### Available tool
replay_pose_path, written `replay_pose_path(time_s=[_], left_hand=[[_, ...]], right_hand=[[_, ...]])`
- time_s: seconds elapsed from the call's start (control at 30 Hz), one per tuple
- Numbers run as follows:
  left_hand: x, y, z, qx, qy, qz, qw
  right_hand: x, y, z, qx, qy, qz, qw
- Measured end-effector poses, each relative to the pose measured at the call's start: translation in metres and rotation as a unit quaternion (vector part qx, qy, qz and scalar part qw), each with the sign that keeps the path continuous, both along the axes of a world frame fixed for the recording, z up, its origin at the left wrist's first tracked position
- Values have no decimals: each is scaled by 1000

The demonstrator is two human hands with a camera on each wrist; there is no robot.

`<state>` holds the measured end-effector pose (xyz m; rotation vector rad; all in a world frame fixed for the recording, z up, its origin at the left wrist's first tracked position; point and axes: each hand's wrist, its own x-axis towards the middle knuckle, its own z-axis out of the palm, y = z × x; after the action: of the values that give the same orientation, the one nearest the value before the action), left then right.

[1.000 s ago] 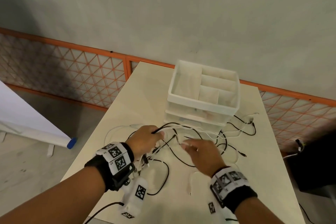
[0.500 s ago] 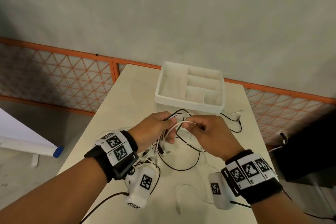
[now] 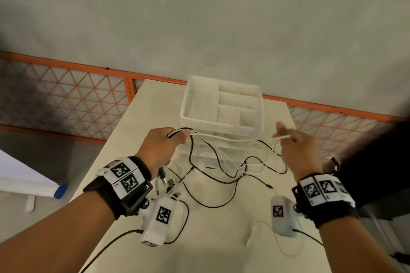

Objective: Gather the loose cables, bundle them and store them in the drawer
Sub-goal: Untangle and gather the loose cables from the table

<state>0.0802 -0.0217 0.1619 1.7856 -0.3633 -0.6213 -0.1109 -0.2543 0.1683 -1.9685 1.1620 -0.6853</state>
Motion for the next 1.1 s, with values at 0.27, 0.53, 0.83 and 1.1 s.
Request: replay_pose_path(time_s=[0.27, 0.53, 0.83, 1.1], left_hand=[[1, -2, -3, 22, 5, -20, 1000], [-1, -2, -7, 34, 10, -49, 998], [-3, 6, -16, 60, 12, -52, 997], [-13, -1, 4, 71, -59, -138, 986]], right_hand=[[10, -27, 26, -10, -60, 47, 997], [18, -20, 19, 63, -209, 150, 964], [-30, -13, -93, 144, 209, 176, 951], [-17, 17, -35, 27, 147, 211, 966]])
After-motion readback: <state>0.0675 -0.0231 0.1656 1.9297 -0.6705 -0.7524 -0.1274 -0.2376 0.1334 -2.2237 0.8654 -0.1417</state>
